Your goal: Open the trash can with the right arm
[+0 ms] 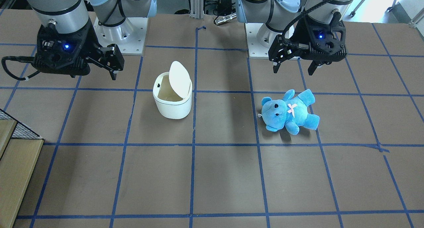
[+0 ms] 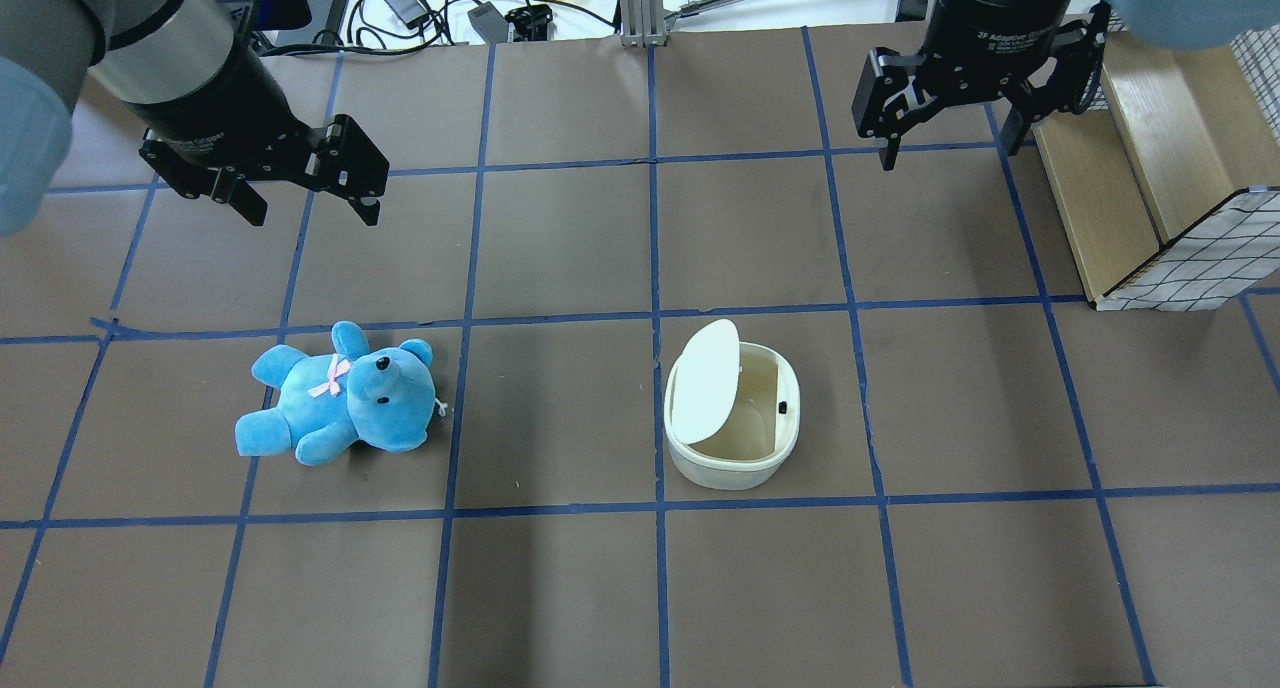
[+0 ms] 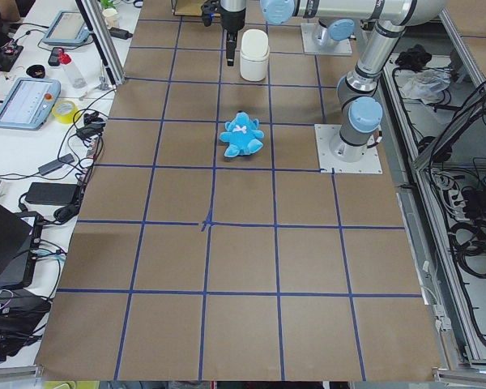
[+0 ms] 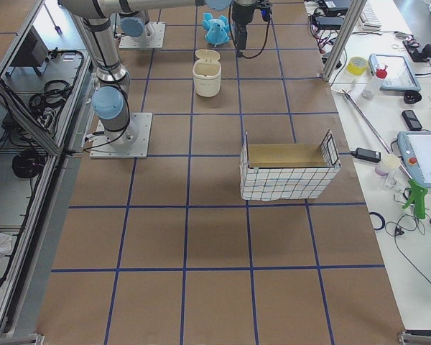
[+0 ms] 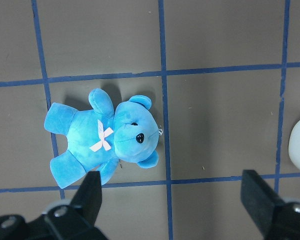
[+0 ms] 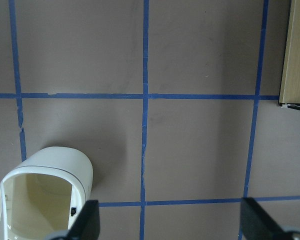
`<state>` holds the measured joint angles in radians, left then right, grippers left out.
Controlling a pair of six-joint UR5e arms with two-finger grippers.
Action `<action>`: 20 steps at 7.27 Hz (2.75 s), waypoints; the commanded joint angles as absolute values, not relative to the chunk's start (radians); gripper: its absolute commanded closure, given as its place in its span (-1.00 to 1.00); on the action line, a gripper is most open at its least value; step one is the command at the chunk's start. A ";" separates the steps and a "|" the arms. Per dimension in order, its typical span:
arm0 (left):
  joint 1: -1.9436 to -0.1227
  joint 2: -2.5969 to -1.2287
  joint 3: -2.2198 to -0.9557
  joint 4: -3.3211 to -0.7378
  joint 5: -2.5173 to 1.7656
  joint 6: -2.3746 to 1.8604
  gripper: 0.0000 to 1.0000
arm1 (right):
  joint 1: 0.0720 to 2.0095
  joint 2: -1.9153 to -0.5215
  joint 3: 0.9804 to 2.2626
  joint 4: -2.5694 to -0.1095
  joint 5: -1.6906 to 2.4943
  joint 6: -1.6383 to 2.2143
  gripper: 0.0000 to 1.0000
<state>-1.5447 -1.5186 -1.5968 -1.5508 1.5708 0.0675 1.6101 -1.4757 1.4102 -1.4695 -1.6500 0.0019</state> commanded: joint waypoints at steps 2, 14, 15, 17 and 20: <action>-1.545 -1.519 -1.597 -1.551 1.571 0.067 -1.00 | 1.540 -1.476 1.414 -1.496 -1.550 -0.069 -1.00; -1.545 -1.519 -1.597 -1.551 1.571 0.067 -1.00 | 1.551 -1.586 1.546 -1.666 -1.599 0.020 -1.00; -1.545 -1.519 -1.597 -1.551 1.569 0.067 -1.00 | 1.551 -1.585 1.546 -1.667 -1.565 0.020 -1.00; -1.545 -1.519 -1.597 -1.551 1.571 0.067 -1.00 | 1.551 -1.585 1.548 -1.666 -1.566 0.020 -1.00; -1.545 -1.519 -1.597 -1.551 1.571 0.067 -1.00 | 1.551 -1.583 1.548 -1.666 -1.563 0.017 -1.00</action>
